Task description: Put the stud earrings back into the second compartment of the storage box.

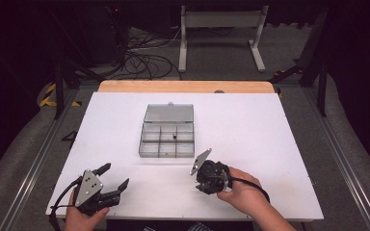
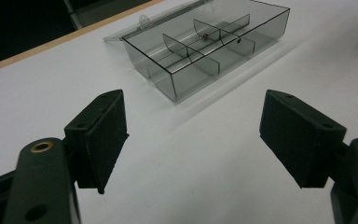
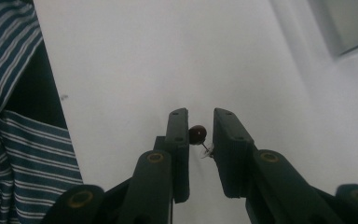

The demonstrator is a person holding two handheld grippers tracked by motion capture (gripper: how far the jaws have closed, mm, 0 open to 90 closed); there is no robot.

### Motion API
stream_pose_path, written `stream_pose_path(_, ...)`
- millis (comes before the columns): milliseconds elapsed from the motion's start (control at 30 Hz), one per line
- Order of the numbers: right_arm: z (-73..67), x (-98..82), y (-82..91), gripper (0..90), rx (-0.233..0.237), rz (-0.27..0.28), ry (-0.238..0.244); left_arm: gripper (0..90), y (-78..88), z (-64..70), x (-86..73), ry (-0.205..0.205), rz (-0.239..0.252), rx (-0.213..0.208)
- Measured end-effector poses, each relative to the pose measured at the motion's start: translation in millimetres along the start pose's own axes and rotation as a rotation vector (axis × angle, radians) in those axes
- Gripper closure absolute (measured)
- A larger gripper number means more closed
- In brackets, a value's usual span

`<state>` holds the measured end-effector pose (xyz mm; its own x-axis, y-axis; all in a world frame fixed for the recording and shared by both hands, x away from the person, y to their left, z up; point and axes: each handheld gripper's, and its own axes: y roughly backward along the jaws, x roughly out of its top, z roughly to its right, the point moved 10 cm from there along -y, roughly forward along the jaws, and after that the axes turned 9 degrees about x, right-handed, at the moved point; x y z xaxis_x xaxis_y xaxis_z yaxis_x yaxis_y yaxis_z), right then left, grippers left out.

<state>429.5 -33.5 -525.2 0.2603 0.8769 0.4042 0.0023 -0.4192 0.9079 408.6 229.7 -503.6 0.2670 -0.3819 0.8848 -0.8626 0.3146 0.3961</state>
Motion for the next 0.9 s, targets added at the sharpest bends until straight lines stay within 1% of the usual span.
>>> stream_pose_path(133,2.4,12.6,9.6,77.0,-0.009,0.052,-0.003,23.4,0.1,0.0,-0.2,0.001,-0.001,-0.001)
stream_pose_path(300,7.7,25.8,20.3,77.0,-0.02,0.088,-0.004,23.4,0.4,-0.3,0.1,0.004,0.001,-0.001)
stream_pose_path(467,15.5,36.8,29.1,77.0,-0.011,0.137,-0.028,23.4,0.6,-0.7,0.3,0.004,0.003,0.0)
stream_pose_path(600,22.2,43.8,35.0,77.0,-0.015,0.162,-0.045,23.4,0.5,-1.5,0.4,0.003,0.004,0.0)
stream_pose_path(900,32.2,63.6,47.0,77.0,-0.031,0.212,-0.048,23.4,0.4,-1.1,0.0,0.006,0.001,-0.002)
